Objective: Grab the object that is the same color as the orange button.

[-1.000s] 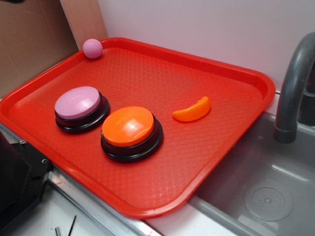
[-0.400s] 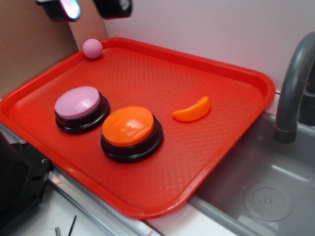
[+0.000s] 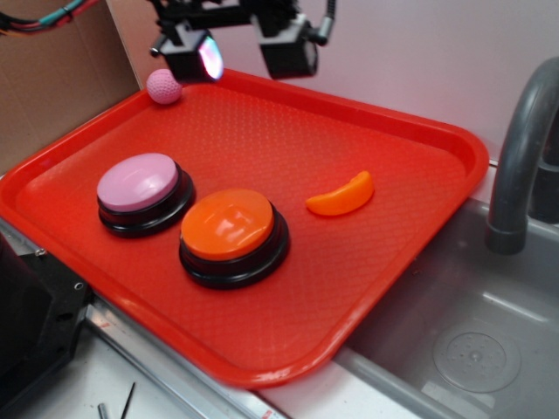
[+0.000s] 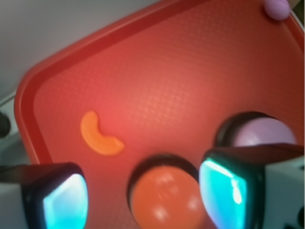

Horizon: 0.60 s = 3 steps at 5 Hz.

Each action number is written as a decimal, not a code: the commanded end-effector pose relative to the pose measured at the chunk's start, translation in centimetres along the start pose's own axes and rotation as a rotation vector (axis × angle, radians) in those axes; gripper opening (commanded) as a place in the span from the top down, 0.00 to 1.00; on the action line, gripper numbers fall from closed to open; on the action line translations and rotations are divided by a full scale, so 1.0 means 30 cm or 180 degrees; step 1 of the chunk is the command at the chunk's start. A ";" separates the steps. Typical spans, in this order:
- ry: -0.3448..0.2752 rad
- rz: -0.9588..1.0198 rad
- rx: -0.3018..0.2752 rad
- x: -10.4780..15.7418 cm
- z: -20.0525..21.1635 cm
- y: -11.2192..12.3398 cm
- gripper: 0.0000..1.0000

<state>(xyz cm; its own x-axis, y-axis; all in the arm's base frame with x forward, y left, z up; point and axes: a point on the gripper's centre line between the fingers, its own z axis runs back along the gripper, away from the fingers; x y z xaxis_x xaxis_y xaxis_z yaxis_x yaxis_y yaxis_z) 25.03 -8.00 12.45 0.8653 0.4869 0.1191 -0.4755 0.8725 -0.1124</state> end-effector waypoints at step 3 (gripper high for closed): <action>0.0035 -0.0435 -0.0105 0.067 -0.238 -0.172 0.00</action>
<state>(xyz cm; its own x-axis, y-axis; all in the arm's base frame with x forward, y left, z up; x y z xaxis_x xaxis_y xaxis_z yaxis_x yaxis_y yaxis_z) 29.33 -11.57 4.57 0.9253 0.3706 0.0802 -0.3639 0.9274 -0.0869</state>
